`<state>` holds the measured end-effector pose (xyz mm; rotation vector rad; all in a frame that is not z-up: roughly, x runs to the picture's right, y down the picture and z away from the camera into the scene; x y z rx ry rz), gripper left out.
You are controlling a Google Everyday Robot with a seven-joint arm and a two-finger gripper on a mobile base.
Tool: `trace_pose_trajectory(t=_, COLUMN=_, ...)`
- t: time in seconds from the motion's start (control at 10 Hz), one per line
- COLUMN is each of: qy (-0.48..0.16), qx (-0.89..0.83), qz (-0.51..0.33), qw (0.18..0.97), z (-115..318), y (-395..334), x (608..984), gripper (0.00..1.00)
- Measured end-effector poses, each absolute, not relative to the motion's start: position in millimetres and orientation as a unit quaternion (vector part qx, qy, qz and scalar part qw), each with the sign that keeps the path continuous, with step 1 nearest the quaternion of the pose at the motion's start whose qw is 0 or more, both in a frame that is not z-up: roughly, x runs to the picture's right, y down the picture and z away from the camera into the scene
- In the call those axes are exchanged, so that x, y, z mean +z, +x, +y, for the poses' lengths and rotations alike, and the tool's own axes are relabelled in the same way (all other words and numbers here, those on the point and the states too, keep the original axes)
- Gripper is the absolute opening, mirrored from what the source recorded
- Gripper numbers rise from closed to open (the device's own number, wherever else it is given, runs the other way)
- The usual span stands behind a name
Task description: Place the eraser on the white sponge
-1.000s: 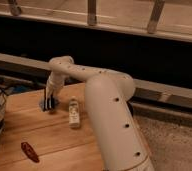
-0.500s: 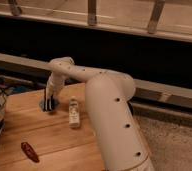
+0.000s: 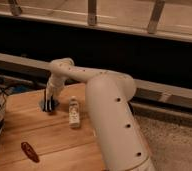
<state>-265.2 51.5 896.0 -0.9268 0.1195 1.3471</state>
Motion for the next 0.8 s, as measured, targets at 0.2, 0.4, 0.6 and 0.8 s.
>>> trace_pose_trajectory(t=0.2, qy=-0.413, qx=0.600, qz=0.053, qw=0.683, z=52.9, y=-265.6, x=896.1, gripper=0.36)
trace_pose_trajectory(t=0.4, qy=-0.414, qx=0.599, qz=0.053, qw=0.683, z=55.7, y=-267.6, x=895.4, gripper=0.54)
trace_pose_trajectory(t=0.6, qy=-0.414, qx=0.600, qz=0.053, qw=0.683, z=56.2, y=-265.5, x=895.7, gripper=0.49)
trace_pose_trajectory(t=0.8, qy=-0.414, qx=0.600, qz=0.054, qw=0.683, z=57.3, y=-264.4, x=896.0, gripper=0.40)
